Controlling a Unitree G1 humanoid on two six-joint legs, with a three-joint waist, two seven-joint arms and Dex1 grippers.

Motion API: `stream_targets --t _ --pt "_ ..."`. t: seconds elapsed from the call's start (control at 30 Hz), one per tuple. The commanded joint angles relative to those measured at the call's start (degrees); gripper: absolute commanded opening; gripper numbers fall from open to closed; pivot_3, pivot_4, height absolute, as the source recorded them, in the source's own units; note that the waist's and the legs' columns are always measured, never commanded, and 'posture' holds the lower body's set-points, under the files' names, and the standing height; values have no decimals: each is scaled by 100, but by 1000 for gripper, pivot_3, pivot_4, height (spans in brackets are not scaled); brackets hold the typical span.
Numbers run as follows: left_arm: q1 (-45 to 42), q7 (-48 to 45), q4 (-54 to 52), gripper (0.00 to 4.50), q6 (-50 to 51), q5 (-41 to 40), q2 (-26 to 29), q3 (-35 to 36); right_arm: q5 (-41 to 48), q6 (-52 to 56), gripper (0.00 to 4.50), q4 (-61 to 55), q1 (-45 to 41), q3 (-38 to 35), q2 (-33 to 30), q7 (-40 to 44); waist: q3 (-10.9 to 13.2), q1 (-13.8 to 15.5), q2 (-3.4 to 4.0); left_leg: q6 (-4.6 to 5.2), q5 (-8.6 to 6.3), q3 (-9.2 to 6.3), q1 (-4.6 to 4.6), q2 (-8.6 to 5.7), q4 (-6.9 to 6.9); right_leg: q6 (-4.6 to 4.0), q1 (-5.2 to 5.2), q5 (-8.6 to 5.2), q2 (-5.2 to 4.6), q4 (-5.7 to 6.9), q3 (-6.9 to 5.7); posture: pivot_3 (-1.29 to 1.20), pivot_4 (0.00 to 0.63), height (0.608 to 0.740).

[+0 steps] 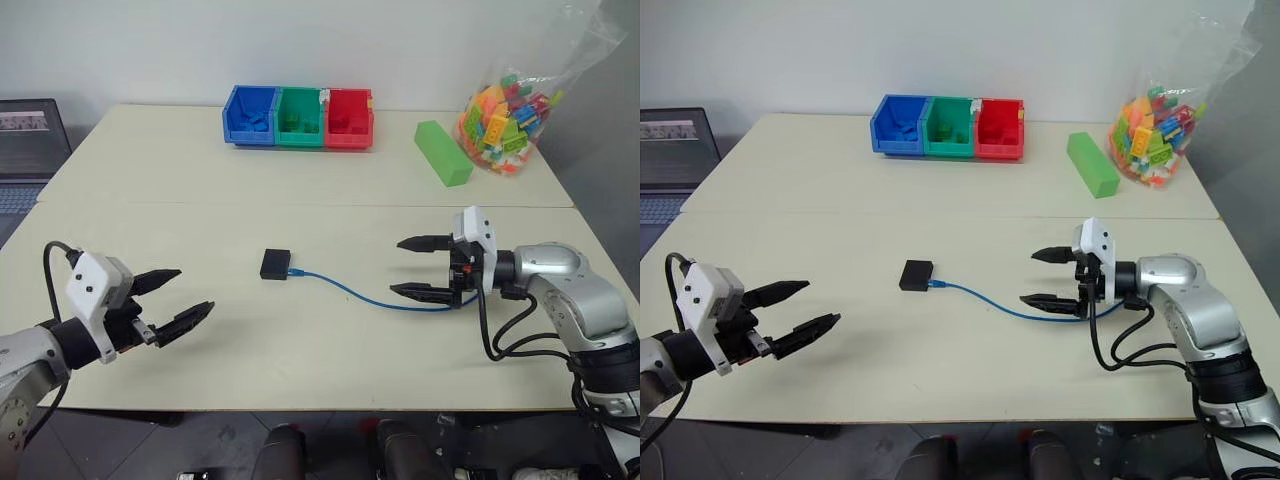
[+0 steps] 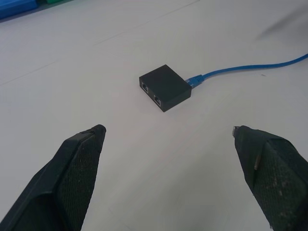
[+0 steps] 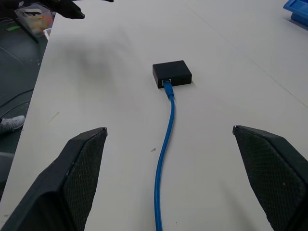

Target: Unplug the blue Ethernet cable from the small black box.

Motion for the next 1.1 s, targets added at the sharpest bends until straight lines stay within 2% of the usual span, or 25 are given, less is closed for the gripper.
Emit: stream_targets --t 0.03,0.4,0.6,0.8,0.93,1.1 --pt "-78 -112 -52 4500 -7 -104 89 101 138 69 4440 -236 -36 -202 -76 -24 0 0 0 0 0 0 0 0 0 0 0 0 0 0 0 0 150 740" --pt "-131 -88 -66 4500 -23 49 83 -28 88 97 4440 -274 -37 -117 -123 -13 0 0 0 0 0 2 0 0 0 0 0 0 0 0 2 0 150 740" --pt "-232 -327 197 4500 -181 204 215 -182 -363 58 4440 -247 -79 408 22 -194 0 -1 0 0 0 2 0 0 0 0 -2 0 0 0 2 0 150 740" --pt "-261 -924 434 4500 -711 440 450 -414 -1252 -43 4440 164 -400 1136 630 -833 0 -27 1 0 0 13 0 2 -2 -2 -12 1 2 3 0 0 150 740" --pt "-188 -1340 618 4500 -1026 781 726 -625 -1599 -101 4440 608 -712 1483 1320 -1224 0 -36 0 0 0 23 -3 1 -1 -4 -14 3 0 2 1 0 150 740" --pt "-309 -1469 830 4500 -1204 916 746 -776 -2192 -572 4440 1797 -1149 1927 2350 -1721 0 -110 0 0 0 26 0 5 -5 -6 -19 4 2 5 1 0 150 740"
